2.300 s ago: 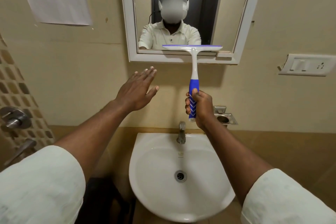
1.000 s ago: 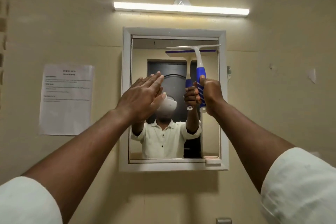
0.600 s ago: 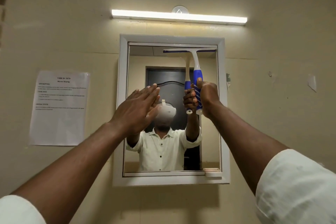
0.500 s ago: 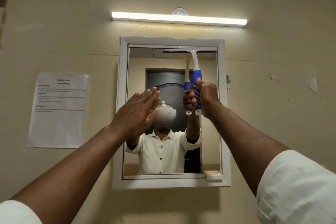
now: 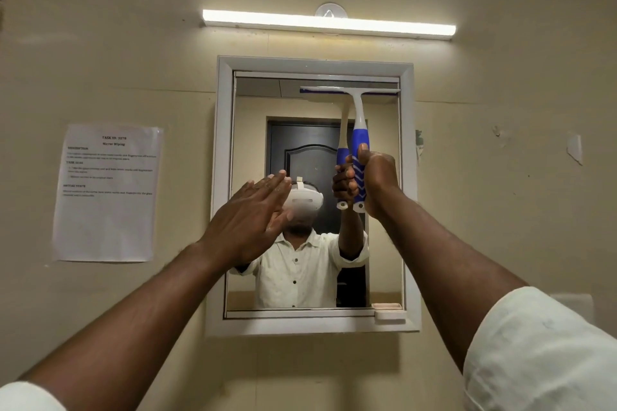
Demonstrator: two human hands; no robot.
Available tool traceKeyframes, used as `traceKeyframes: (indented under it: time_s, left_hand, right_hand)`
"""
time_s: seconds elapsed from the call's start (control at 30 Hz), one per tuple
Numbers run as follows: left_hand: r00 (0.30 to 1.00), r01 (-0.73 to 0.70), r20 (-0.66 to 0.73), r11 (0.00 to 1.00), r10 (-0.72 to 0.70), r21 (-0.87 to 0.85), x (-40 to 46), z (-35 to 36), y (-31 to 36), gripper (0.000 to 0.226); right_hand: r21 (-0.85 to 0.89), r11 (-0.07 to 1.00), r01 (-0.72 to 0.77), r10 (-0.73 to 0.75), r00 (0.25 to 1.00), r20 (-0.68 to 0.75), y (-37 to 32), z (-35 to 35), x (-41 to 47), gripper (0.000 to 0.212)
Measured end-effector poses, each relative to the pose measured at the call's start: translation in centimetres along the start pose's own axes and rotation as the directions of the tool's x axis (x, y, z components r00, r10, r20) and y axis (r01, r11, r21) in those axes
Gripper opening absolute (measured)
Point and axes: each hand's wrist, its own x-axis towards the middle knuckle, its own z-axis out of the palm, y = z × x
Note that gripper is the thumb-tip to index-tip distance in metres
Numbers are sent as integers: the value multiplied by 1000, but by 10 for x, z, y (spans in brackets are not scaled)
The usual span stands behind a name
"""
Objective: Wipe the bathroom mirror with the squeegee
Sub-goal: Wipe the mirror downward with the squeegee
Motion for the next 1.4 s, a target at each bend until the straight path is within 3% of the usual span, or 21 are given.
traceKeyframes:
  time_s: [0.23,0.37,0.6,0.77,0.93,1.07,1.4]
  left_hand:
    - [999,18,30,1000,-17,-21,-17,7,4,61]
    - [998,18,67,1000,-17,-16,-31,9,8,61]
    - [992,37,123,999,-32,-31,-56,6,14,61]
    - [990,57,131,997,-51,-44,-78,7,18,61]
    - [980,86,184,995,-74,-59,-101,15,19,61]
    - [976,96,205,993,-79,-75,-117,21,21,60]
    - [953,125,288,988,-94,-90,-151,41,32,61]
  right_hand:
    - [-126,990,56,-63,997,-50,15,0,-18,35]
    - [-37,999,-21,19,999,-46,26,-8,-34,33]
    - [-165,983,-83,74,996,-59,39,-7,-66,38]
    - [-157,982,-108,92,990,-105,53,-8,-88,35]
    - [41,984,-175,179,976,-125,75,-20,-116,21]
    - [-8,984,-179,174,965,-197,90,-24,-139,21]
    - [7,963,-270,264,938,-223,137,-39,-185,27]
